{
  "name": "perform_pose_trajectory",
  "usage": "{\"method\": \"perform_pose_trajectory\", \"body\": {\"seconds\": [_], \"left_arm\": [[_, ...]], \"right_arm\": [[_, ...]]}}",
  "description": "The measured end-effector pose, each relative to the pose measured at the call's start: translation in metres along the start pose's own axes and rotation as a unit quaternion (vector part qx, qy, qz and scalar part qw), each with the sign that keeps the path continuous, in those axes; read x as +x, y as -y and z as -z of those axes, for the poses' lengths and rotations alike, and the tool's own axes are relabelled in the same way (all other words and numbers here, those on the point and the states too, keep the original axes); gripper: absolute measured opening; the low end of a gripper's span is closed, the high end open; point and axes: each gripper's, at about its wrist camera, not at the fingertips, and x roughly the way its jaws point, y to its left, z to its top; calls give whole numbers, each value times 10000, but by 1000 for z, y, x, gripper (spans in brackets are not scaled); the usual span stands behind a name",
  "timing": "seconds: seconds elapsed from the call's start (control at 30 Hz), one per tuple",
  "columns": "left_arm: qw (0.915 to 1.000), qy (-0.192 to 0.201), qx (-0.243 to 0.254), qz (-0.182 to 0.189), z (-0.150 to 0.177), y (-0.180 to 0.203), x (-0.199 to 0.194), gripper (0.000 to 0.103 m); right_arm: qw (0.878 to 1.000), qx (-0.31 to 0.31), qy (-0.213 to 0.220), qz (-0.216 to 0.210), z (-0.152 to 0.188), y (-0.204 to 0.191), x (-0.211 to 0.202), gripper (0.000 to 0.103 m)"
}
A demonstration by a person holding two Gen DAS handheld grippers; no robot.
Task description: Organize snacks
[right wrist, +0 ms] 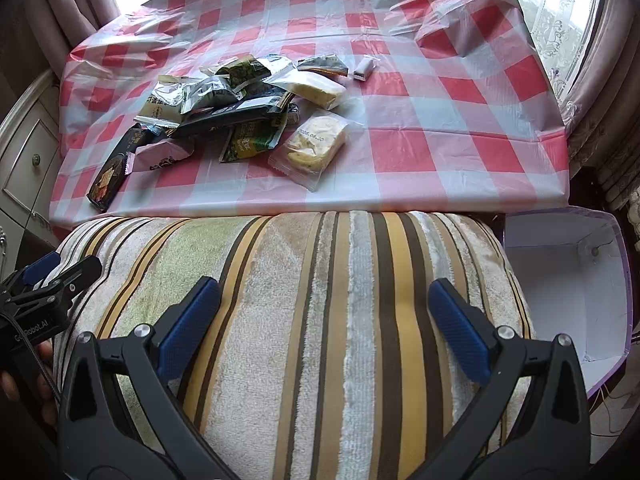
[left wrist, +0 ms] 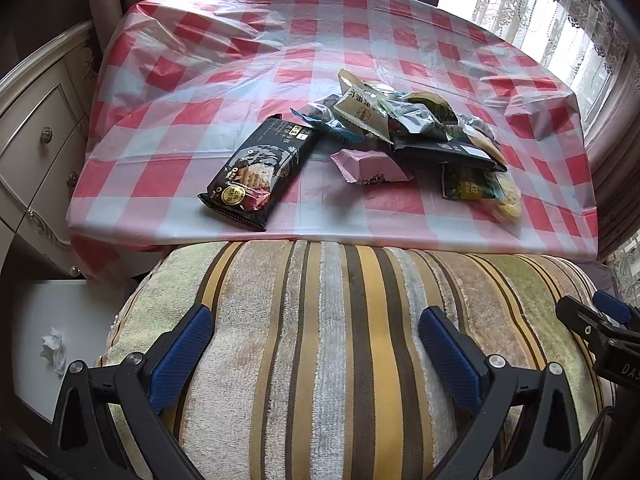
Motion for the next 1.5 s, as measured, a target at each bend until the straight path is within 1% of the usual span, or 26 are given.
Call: {"method": "perform_pose_trajectory", "body": {"seconds": [0.3,1.5], "left_arm": [[10000,22,-9,43,-2,-1,0,103],[10000,53,-3,1,-2,1,-1,103]], "right_arm": [[10000,38,75,-14,2,2,-1,103],[10000,32,35,-15,0,2,-1,103]]}}
